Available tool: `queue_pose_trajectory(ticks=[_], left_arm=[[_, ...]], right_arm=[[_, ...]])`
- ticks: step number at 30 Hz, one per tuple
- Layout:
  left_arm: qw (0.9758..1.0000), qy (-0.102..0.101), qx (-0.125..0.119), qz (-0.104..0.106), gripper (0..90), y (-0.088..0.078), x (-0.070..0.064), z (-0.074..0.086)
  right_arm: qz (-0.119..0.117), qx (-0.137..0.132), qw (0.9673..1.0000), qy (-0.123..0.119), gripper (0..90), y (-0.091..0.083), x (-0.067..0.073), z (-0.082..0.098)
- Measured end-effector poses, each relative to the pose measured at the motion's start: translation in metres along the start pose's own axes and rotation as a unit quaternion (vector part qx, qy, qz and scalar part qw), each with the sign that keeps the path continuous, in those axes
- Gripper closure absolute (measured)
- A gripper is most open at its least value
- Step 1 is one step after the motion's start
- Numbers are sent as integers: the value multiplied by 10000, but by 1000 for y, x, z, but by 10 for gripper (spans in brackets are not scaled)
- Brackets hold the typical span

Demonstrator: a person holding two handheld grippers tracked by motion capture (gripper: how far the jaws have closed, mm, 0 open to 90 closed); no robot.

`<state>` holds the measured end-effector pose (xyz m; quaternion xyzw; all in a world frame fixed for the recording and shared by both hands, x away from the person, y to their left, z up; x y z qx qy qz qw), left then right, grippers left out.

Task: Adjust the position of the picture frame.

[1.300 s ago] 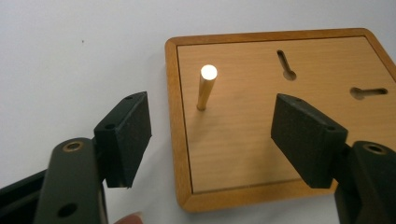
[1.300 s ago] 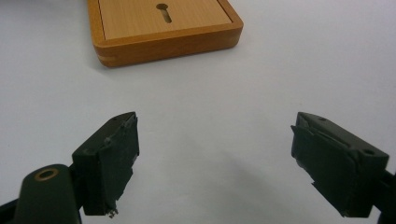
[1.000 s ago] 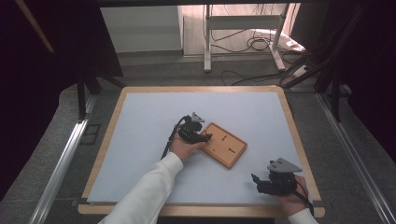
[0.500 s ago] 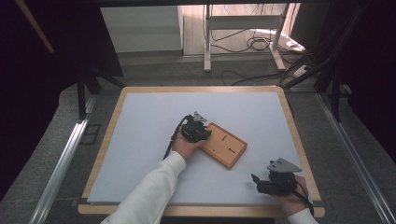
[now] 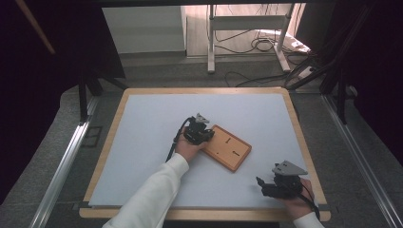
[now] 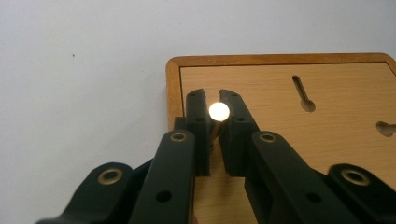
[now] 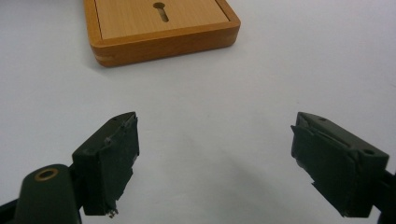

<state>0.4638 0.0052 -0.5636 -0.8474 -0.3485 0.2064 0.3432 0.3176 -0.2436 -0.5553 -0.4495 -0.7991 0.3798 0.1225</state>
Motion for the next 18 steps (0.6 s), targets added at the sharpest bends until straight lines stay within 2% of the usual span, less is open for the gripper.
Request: queue_pose_trajectory(ticks=[6, 10, 18], left_arm=[[9999, 14, 40, 91, 832, -6, -3, 1], [9999, -10, -55, 87, 826, -14, -2, 3], [9996, -51, -140, 228, 831, -36, 4, 16]], right_arm=[[9, -11, 10000, -4, 154, -1, 0, 0], [23, -25, 10000, -2, 155, -1, 0, -1], [17, -11, 10000, -18, 155, -2, 0, -1]])
Point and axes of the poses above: each handheld gripper's, and its own axes: y roughly forward along the jaws, z roughly out of its underside, x roughly to its left, the point moved 7 cm from there along y, roughly forward along the jaws, and after that the axes turned 6 degrees about x, right-handed, at the moved point
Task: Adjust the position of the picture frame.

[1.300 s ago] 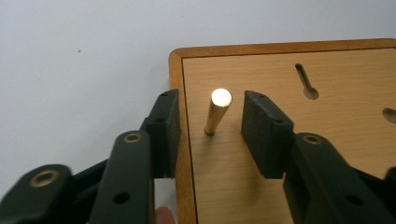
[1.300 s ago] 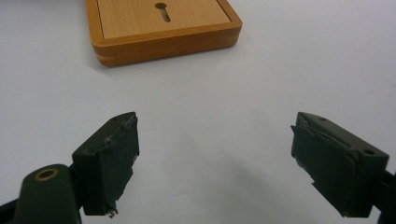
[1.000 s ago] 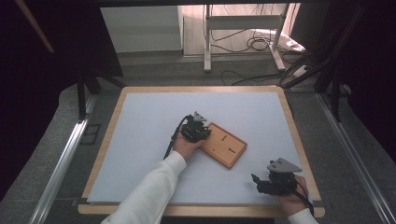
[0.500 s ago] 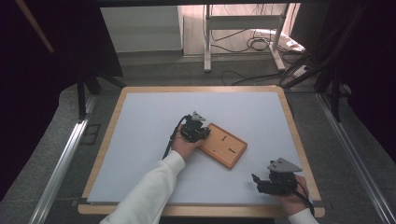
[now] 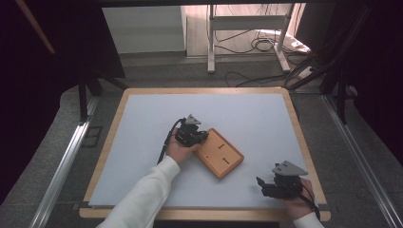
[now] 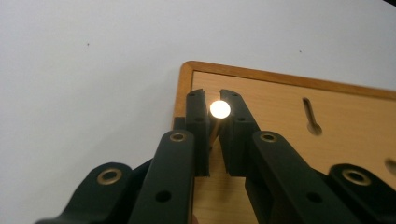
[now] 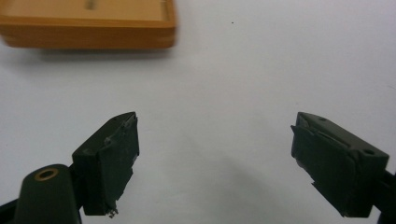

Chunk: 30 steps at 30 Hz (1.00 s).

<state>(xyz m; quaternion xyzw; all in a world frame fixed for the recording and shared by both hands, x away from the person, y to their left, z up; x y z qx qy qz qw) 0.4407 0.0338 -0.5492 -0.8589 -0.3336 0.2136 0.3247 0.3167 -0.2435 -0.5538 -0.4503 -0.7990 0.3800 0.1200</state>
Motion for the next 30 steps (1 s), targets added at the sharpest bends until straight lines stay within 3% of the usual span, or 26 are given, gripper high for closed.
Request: queue_pose_trajectory(ticks=[8, 14, 23, 26, 30], left_arm=[[9999, 100, -58, 125, 836, -28, 2, 16], [9997, 143, -83, 181, 836, -39, 13, 29], [9999, 92, 55, 27, 831, -35, 44, 47], [9999, 77, 47, 145, 833, -30, 48, 49], [9997, 163, 47, 153, 836, -28, 47, 47]], right_arm=[[8, 9, 10000, -2, 154, 1, 1, 0], [1, 17, 10000, -15, 154, 1, 3, 0], [10, -2, 10000, -17, 155, 1, 4, -1], [0, 3, 10000, -23, 155, 1, 4, -1], [4, -26, 10000, -19, 155, -1, 5, -1]])
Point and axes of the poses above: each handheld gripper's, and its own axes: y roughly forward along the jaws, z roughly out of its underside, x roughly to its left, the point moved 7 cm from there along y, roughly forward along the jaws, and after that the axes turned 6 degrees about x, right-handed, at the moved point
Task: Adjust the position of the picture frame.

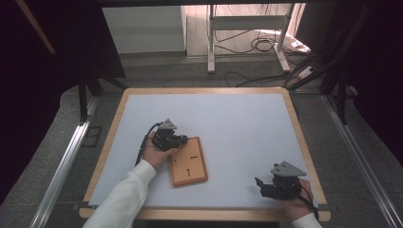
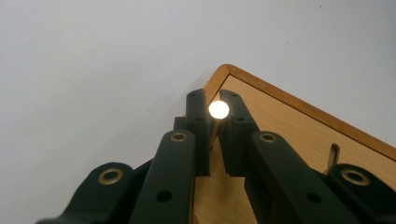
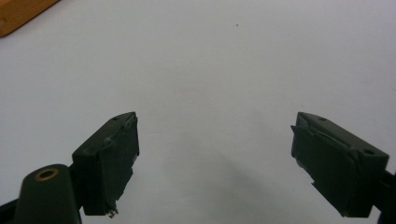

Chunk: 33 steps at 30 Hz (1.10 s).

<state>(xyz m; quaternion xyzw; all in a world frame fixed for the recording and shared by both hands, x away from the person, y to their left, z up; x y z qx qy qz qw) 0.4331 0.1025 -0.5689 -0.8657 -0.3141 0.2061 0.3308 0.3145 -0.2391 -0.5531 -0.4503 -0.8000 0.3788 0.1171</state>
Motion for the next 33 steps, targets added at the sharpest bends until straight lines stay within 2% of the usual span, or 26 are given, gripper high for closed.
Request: queue_pose_trajectory(ticks=[4, 10, 18, 33], left_arm=[[10000, 63, -19, 39, 835, -1, -2, 0], [9993, 317, 30, 190, 836, 2, -14, -2], [9991, 326, 54, 264, 836, 10, -19, -8], [9991, 331, 59, 257, 835, 13, -22, -10]], right_arm=[[-4, 4, 10000, -7, 154, 0, 0, 0], [0, -4, 10000, -9, 155, 0, 0, 0], [0, 13, 10000, -6, 154, 0, 0, 0], [24, 11, 10000, 3, 155, 1, -2, 1]])
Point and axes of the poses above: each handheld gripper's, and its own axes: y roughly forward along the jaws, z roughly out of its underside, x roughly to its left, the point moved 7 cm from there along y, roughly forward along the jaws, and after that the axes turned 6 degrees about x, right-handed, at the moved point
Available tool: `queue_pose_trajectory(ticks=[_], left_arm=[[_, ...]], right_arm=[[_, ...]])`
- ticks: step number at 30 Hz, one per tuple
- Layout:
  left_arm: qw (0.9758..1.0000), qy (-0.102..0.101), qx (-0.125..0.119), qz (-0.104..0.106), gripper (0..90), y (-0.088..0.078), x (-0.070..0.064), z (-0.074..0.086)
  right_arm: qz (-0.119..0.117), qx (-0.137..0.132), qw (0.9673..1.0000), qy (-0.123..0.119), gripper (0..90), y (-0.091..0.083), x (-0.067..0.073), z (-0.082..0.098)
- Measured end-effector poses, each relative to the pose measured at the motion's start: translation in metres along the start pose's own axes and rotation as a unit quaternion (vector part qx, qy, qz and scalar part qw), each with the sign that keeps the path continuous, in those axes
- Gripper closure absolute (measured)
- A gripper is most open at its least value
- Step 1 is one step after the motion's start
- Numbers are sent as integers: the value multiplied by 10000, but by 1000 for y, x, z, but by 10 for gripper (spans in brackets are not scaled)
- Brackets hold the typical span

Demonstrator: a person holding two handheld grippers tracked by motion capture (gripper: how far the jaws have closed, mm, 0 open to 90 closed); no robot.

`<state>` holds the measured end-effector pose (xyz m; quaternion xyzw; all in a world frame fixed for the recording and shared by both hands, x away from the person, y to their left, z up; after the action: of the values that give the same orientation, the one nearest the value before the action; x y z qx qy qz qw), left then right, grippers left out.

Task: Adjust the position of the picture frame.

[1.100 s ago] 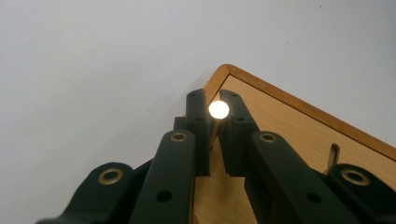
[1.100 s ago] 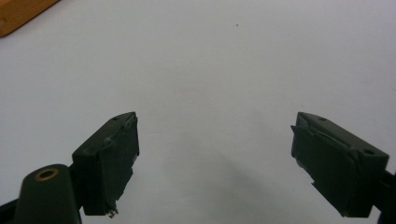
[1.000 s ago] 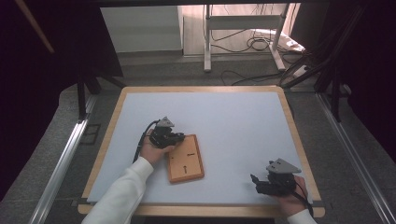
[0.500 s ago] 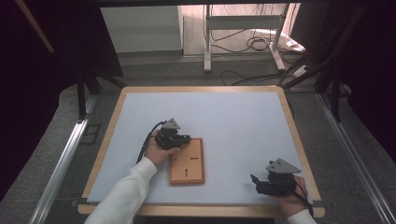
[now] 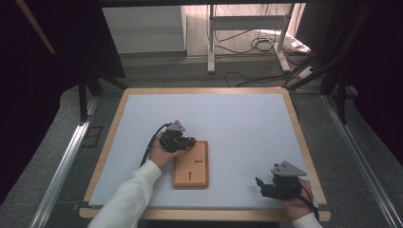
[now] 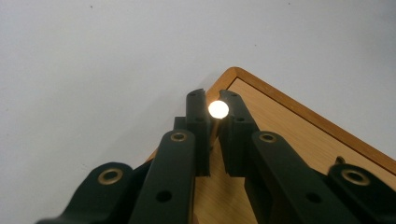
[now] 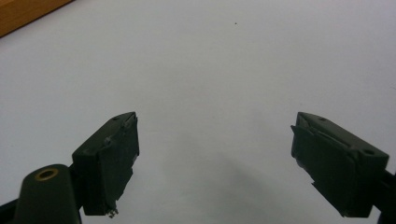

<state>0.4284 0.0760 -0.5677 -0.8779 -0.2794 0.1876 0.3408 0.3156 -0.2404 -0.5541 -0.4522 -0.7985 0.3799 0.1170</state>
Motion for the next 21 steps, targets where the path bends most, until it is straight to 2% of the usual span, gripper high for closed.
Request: queue_pose_trajectory(ticks=[6, 7, 9, 10, 11, 12, 15, 17, 19, 21], left_arm=[[10000, -53, 12, 17, 829, -1, 0, 0], [9999, -105, -75, 40, 812, -3, 0, -1], [9993, -220, -308, 37, 723, -13, 1, -6], [9990, -238, -384, 35, 645, -18, 2, -7], [9988, -273, -418, 16, 606, -23, 3, -8], [9987, -299, -419, -31, 606, -27, 4, -8], [9987, -335, -371, -135, 482, -37, 4, -4], [9988, -308, -321, -201, 462, -41, 4, -1], [9992, -245, -187, -252, 391, -44, 2, 3], [9992, -254, -195, -243, 378, -46, 1, 4]], right_arm=[[-3, 4, 10000, -4, 154, 0, 1, 0], [-4, 3, 10000, -2, 155, 0, 1, 0], [-11, 6, 10000, 3, 154, -1, 0, 0], [-11, 5, 10000, 5, 154, -1, 1, 0], [-6, 5, 10000, 4, 154, 0, 1, 0], [-6, 5, 10000, 4, 154, 0, 1, 0], [-4, 18, 10000, 2, 154, 0, 2, 0], [3, 19, 10000, 0, 154, 1, 2, 0], [39, -6, 10000, 16, 154, 0, 0, 0], [45, -14, 10000, 24, 154, 0, 0, -1]])
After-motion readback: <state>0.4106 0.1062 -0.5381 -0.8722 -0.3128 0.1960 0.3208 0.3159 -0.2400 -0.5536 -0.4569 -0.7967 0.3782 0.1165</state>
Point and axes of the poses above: each handheld gripper's, and its own axes: y roughly forward along the jaws, z roughly out of its underside, x roughly to its left, the point moved 7 cm from there along y, roughly forward along the jaws, and after that the axes turned 6 degrees about x, right-handed, at the moved point
